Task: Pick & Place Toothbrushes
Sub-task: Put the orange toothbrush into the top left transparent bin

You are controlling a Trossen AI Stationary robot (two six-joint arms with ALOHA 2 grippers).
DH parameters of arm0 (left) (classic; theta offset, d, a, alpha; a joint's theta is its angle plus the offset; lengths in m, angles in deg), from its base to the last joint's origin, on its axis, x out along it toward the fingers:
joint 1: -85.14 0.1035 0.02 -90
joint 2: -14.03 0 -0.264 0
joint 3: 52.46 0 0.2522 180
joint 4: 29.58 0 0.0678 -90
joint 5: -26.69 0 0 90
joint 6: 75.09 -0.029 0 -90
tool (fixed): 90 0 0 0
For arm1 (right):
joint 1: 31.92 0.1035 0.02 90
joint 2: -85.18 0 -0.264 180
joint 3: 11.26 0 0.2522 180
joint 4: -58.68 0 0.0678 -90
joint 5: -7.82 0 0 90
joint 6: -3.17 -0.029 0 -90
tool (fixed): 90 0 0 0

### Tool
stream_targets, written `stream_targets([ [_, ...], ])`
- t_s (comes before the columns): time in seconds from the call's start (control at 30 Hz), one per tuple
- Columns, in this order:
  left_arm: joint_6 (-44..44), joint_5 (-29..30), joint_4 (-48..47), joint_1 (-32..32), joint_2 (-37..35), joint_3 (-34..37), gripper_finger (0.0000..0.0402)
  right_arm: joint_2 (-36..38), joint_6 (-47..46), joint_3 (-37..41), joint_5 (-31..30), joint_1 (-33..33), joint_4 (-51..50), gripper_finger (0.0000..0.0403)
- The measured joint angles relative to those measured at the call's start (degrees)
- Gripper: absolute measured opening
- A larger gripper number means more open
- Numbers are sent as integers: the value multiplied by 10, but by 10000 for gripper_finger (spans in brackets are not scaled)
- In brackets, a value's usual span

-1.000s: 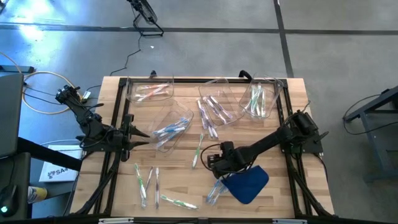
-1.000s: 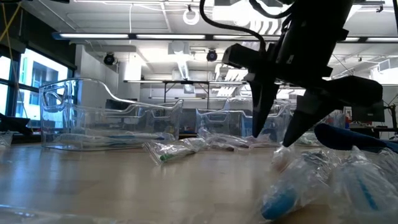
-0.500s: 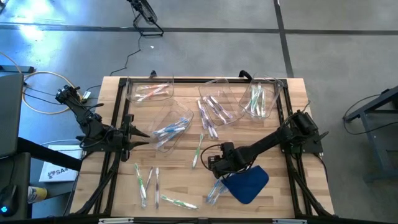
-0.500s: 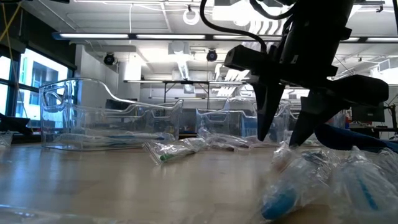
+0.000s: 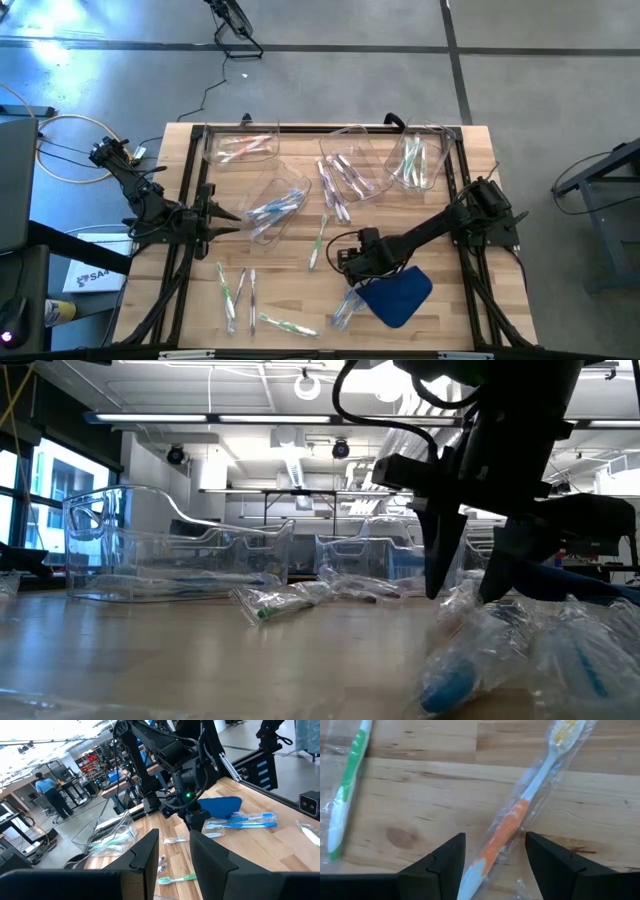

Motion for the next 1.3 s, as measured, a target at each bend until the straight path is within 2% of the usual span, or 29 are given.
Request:
stream_targets([
  [0.17, 0, 0, 0, 0, 0, 0, 106, -1, 0, 1, 0, -1, -3, 201],
  [0.4, 0, 0, 0, 0, 0, 0, 106, -39, 4, -2, -6, -6, 8, 201],
  [0.73, 0, 0, 0, 0, 0, 0, 106, -30, 2, -1, -28, -6, 8, 197],
  [0.83, 0, 0, 0, 0, 0, 0, 106, -30, 2, 0, -26, -6, 5, 177],
  [1.3, 0, 0, 0, 0, 0, 0, 106, -31, 7, 0, -33, -7, -29, 24],
])
